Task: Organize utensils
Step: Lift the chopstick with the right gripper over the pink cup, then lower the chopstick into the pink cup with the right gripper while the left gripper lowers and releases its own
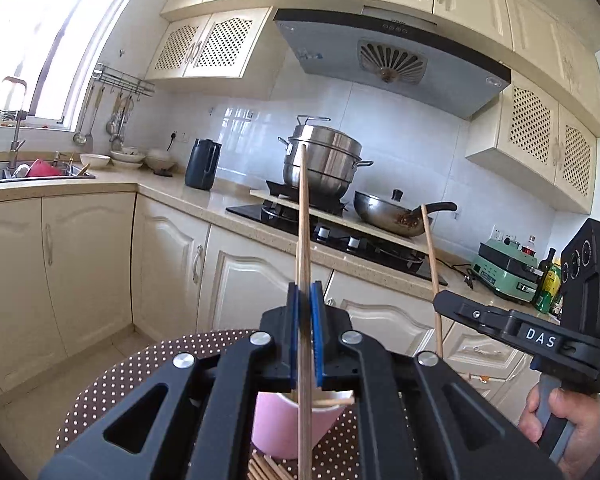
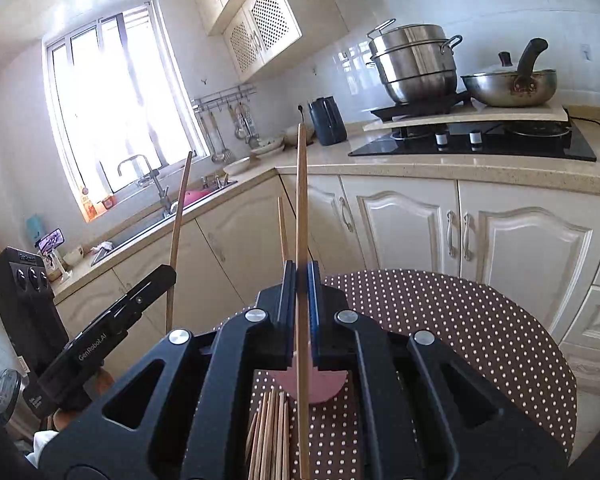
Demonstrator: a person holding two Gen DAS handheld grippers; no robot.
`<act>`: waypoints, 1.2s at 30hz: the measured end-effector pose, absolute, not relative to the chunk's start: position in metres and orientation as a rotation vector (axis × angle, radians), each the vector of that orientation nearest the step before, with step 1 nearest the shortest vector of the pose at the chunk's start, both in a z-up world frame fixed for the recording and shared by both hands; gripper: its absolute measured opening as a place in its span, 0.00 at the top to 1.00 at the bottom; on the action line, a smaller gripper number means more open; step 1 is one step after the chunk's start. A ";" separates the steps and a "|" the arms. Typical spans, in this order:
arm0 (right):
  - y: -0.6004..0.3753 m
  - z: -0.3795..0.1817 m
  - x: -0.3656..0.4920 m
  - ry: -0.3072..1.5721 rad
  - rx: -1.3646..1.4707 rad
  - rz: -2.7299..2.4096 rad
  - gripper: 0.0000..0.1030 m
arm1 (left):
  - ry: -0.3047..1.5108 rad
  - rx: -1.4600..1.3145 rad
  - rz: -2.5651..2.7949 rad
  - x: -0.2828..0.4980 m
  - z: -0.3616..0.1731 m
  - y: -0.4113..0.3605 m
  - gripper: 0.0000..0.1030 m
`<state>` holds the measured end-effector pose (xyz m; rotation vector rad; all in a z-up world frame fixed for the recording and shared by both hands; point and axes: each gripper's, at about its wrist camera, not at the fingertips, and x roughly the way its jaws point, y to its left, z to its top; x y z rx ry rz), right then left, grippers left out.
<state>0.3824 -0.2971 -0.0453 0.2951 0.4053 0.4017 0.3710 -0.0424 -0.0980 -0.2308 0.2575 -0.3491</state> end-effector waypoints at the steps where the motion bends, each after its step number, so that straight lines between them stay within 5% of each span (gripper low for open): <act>1: -0.296 -0.043 0.387 0.384 0.288 0.408 0.94 | 0.248 -0.229 -0.343 0.377 -0.095 -0.045 0.94; 36: -0.271 -0.071 0.443 0.234 0.283 0.529 0.94 | 0.167 -0.236 -0.353 0.449 -0.121 -0.066 0.94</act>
